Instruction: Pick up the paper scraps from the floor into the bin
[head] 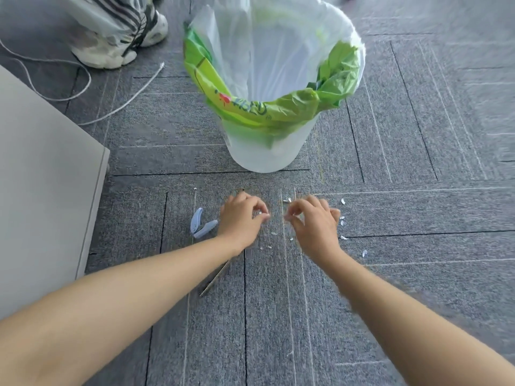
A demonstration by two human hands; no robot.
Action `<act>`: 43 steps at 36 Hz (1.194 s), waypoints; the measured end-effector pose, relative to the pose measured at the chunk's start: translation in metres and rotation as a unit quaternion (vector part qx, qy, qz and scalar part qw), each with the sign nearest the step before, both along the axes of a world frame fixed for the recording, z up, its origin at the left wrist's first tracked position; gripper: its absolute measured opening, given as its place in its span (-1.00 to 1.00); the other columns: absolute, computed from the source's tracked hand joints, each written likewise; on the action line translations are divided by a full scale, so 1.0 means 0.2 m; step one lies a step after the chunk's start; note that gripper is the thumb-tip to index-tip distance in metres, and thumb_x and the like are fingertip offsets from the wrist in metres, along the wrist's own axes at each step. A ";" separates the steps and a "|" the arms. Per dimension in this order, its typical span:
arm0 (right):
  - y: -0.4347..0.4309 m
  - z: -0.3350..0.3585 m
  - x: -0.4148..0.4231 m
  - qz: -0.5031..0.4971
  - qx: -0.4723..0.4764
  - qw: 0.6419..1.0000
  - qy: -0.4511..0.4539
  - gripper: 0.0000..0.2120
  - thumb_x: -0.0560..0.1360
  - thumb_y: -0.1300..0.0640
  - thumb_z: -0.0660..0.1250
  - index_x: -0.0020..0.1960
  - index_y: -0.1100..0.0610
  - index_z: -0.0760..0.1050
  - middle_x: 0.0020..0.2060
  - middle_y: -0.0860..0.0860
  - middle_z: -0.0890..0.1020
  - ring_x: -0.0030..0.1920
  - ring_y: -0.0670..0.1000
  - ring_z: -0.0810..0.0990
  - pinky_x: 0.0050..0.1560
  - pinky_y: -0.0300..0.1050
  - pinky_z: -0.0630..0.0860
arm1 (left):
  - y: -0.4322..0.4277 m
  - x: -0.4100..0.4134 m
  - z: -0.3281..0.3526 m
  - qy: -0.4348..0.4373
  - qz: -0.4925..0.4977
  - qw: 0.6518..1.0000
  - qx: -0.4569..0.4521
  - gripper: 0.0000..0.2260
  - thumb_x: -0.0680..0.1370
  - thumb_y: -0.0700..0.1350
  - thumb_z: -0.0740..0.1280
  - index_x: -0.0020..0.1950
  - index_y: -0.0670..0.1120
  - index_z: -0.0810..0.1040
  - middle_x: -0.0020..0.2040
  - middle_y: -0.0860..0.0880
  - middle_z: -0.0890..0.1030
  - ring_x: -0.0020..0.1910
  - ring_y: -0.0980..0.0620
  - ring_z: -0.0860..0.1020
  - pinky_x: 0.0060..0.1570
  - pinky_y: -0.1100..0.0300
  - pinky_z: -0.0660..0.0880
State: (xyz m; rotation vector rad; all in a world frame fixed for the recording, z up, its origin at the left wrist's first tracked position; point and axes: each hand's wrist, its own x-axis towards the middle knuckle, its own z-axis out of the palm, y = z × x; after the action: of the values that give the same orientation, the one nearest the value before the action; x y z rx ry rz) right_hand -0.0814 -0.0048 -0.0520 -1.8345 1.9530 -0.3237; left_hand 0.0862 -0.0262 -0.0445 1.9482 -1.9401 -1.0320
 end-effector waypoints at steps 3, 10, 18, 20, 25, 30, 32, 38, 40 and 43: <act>0.05 0.12 -0.01 0.000 -0.051 0.997 -0.056 -0.96 0.49 -0.05 0.37 -0.10 -0.16 0.51 -0.08 -0.25 0.50 0.02 -0.11 0.38 0.03 -0.11 0.17 | 0.06 0.03 0.20 0.126 0.019 0.991 0.042 -0.92 0.56 -0.10 0.36 -0.11 0.01 0.49 -0.11 0.10 0.56 -0.12 0.12 0.53 -0.16 0.40 0.40; -0.11 0.65 0.05 0.016 -0.275 0.953 -0.127 -0.90 0.45 0.06 0.44 -0.12 -0.06 0.52 -0.13 -0.17 0.53 -0.10 -0.11 0.42 -0.05 -0.11 0.17 | 0.01 0.10 0.78 0.256 0.005 0.958 -0.130 -0.89 0.53 -0.14 0.40 -0.13 0.04 0.53 -0.26 0.18 0.57 -0.27 0.20 0.51 -0.25 0.31 0.43; -0.61 1.14 0.09 -0.031 -0.266 0.960 -0.079 -0.93 0.43 -0.07 0.43 -0.15 -0.11 0.64 -0.23 -0.24 0.66 -0.14 -0.14 0.54 -0.07 -0.13 0.05 | -0.56 0.12 1.20 0.145 0.026 0.946 -0.290 -0.94 0.46 -0.05 0.46 -0.16 0.06 0.61 -0.30 0.23 0.58 -0.32 0.26 0.51 -0.28 0.37 0.41; -0.70 1.15 0.07 -0.033 -0.210 0.976 -0.039 -0.93 0.46 -0.01 0.39 -0.12 -0.11 0.66 -0.22 -0.18 0.69 -0.09 -0.10 0.59 -0.05 -0.12 0.04 | -0.66 0.12 1.19 0.107 0.018 0.959 -0.261 -0.95 0.46 -0.04 0.47 -0.18 0.05 0.63 -0.31 0.22 0.58 -0.21 0.15 0.59 -0.23 0.33 0.40; -0.78 1.14 0.04 -0.009 -0.118 0.991 0.067 -0.86 0.52 0.05 0.35 -0.04 -0.14 0.66 -0.11 -0.13 0.70 0.03 0.00 0.54 0.22 -0.01 0.19 | -0.74 0.13 1.11 -0.047 0.002 0.973 -0.228 -0.90 0.51 0.04 0.41 -0.05 0.09 0.70 0.01 0.03 0.68 0.14 -0.02 0.55 0.07 0.16 0.45; -0.77 1.14 0.02 0.011 -0.115 0.988 0.101 -0.85 0.54 -0.05 0.31 -0.02 -0.11 0.66 -0.06 -0.04 0.68 0.17 0.08 0.43 0.19 0.04 0.15 | -0.77 0.14 1.07 -0.149 -0.044 0.967 -0.204 -0.80 0.61 0.05 0.22 0.09 0.22 0.63 0.26 0.09 0.58 0.40 -0.05 0.32 0.25 -0.01 0.21; -0.75 1.13 0.02 0.027 -0.104 0.988 0.113 -0.76 0.57 -0.10 0.25 0.01 -0.06 0.67 0.03 0.02 0.65 0.25 0.11 0.37 0.18 0.04 0.13 | -0.77 0.14 1.07 -0.163 -0.058 0.969 -0.179 -0.74 0.64 0.00 0.17 0.20 0.26 0.56 0.36 0.06 0.50 0.46 -0.06 0.25 0.34 -0.09 0.13; -0.70 1.10 0.02 0.045 -0.122 0.984 0.120 -0.77 0.58 -0.11 0.20 0.09 -0.14 0.61 0.16 -0.05 0.55 0.24 0.09 0.35 0.03 0.02 0.10 | -0.76 0.12 1.08 -0.163 -0.073 0.971 -0.155 -0.73 0.61 -0.12 0.15 -0.03 0.21 0.56 0.38 0.04 0.44 0.48 -0.10 0.17 0.36 -0.22 0.07; -0.69 1.11 0.02 0.042 -0.123 0.986 0.108 -0.79 0.58 -0.09 0.20 0.06 -0.16 0.60 0.11 -0.08 0.55 0.20 0.06 0.36 0.02 0.03 0.10 | -0.76 0.11 1.08 -0.160 -0.068 0.973 -0.154 -0.74 0.59 -0.10 0.13 -0.09 0.16 0.57 0.31 0.03 0.48 0.43 -0.11 0.23 0.32 -0.19 0.10; -0.68 1.12 0.01 0.049 -0.129 0.986 0.095 -0.80 0.58 -0.07 0.21 0.03 -0.17 0.61 0.07 -0.11 0.54 0.16 0.02 0.36 0.00 0.03 0.10 | -0.75 0.10 1.09 -0.175 -0.079 0.968 -0.159 -0.83 0.59 0.08 0.19 -0.02 0.15 0.57 0.27 0.03 0.50 0.37 -0.11 0.29 0.27 -0.13 0.15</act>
State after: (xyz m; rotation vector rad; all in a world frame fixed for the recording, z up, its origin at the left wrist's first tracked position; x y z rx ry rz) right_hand -0.0794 -0.1410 0.1711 -2.1906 2.0140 -0.3990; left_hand 0.1056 -0.1760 0.1742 1.9122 -2.3049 -0.3840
